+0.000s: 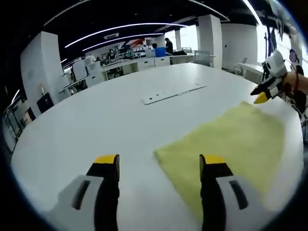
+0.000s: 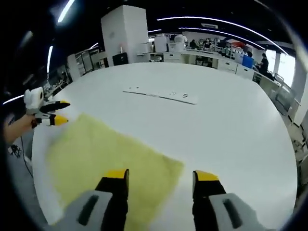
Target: Fold the garment on the visible template until the final outline fits inside the template.
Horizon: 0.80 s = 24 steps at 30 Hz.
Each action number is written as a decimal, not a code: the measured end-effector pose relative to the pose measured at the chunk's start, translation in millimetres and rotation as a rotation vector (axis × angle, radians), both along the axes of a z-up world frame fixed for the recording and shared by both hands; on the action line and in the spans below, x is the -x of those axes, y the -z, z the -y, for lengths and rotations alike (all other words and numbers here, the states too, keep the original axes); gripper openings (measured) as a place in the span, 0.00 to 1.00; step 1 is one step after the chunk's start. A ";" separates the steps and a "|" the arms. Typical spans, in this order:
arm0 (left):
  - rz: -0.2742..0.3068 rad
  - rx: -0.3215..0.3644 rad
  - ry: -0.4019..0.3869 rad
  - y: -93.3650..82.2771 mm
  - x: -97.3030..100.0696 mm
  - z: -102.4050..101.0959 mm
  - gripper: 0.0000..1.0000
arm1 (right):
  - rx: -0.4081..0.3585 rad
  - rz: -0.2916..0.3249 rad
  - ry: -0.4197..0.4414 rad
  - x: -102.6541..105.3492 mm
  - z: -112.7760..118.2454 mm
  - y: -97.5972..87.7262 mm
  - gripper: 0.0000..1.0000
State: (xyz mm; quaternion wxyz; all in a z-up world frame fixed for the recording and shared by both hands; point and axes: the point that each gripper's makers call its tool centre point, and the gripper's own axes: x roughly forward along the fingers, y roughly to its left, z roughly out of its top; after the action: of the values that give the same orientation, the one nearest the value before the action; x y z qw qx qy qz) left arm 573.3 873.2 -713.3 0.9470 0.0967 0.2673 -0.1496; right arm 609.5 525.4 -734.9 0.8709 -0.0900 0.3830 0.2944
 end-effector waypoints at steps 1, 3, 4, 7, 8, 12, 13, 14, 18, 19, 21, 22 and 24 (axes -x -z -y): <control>0.003 0.010 0.006 -0.8 2.4 0.0 0.68 | 0.004 -0.002 -0.009 3.9 -0.3 -0.4 0.56; 0.015 0.034 0.022 -4.2 8.6 2.7 0.70 | 0.000 -0.011 -0.021 12.3 -1.4 -1.6 0.61; 0.030 0.045 0.033 -7.3 13.6 4.8 0.71 | -0.010 -0.020 -0.027 18.8 -2.5 -3.0 0.63; 0.037 0.054 0.052 -8.1 25.8 6.4 0.74 | -0.049 -0.048 -0.045 35.0 -6.9 -6.6 0.65; 0.033 0.059 0.063 -7.4 29.7 7.7 0.74 | -0.061 -0.055 -0.049 41.1 -7.5 -8.2 0.66; 0.016 0.076 0.106 -4.7 49.1 11.1 0.73 | -0.052 -0.062 -0.070 57.4 -6.4 -12.6 0.68; 0.011 0.079 0.117 -4.8 54.9 11.8 0.73 | -0.045 -0.059 -0.076 61.5 -4.9 -14.4 0.68; 0.010 0.084 0.126 -5.0 58.5 12.7 0.72 | -0.043 -0.058 -0.080 64.2 -4.2 -15.6 0.68; -0.024 0.096 0.155 -0.4 78.4 14.9 0.73 | -0.060 -0.068 -0.094 80.2 -3.8 -22.1 0.69; -0.034 0.097 0.164 0.9 84.3 16.1 0.71 | -0.065 -0.069 -0.095 85.0 -3.6 -23.0 0.69; -0.040 0.098 0.177 2.3 91.3 16.9 0.69 | -0.064 -0.074 -0.099 91.1 -2.2 -22.6 0.69; -0.043 0.099 0.181 2.9 94.7 17.2 0.69 | -0.060 -0.076 -0.099 96.3 -0.8 -22.4 0.69; -0.062 0.099 0.194 5.4 103.1 17.8 0.67 | -0.057 -0.080 -0.105 104.7 1.3 -21.7 0.68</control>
State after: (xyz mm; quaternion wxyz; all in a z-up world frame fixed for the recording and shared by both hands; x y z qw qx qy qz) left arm 470.1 855.4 -718.7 0.9229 0.0706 0.2781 -0.2567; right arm 504.8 524.1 -713.2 0.8405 -0.0733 0.4038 0.3537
